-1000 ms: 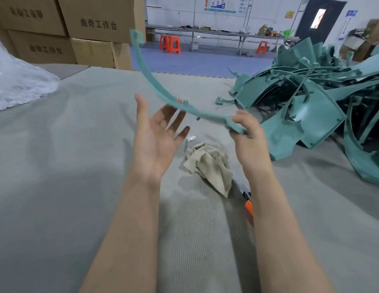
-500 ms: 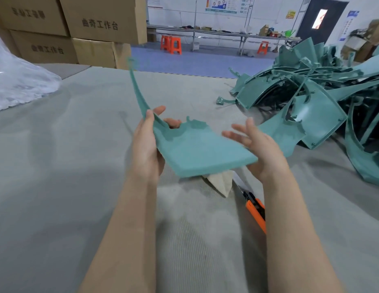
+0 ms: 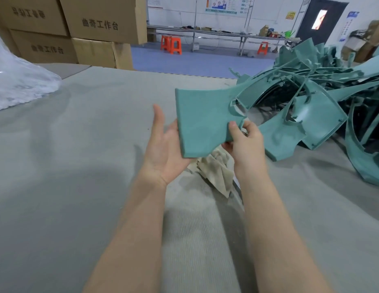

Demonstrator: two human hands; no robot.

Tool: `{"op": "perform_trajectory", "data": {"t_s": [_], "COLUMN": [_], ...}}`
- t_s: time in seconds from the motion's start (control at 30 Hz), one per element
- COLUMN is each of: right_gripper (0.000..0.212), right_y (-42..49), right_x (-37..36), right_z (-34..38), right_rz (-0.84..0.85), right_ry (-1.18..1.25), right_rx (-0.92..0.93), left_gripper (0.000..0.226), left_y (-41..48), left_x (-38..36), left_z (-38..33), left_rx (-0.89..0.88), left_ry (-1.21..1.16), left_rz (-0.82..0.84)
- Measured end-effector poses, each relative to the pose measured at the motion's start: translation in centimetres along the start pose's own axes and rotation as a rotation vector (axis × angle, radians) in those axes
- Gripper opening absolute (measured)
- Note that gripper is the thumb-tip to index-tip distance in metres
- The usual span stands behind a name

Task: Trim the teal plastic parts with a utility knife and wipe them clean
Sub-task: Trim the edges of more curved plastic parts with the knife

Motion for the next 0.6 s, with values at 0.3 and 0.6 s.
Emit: {"op": "perform_trajectory", "data": {"t_s": [0.3, 0.6], "right_gripper": [0.051, 0.024], "right_y": [-1.3, -1.6], "right_x": [5.3, 6.4], "right_z": [0.6, -2.4], "right_rz": [-0.006, 0.088], "right_ry": [-1.138, -1.466], "right_rx": [-0.138, -0.322], "left_gripper": [0.007, 0.013], "left_y": [0.9, 0.0], "left_x": [3.4, 3.1], "left_z": [0.5, 0.6], "left_rx": [-0.140, -0.172], "left_ry": [0.009, -0.286], "left_rz": [-0.514, -0.597]}}
Point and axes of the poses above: each hand's wrist, its own y-axis towards the middle knuckle, its own x-axis out of the back of the hand, z = x × y, the point moved 7 cm from there along y, towards the middle knuckle, and after that the axes turned 11 degrees about -x, right-handed, at the moved point
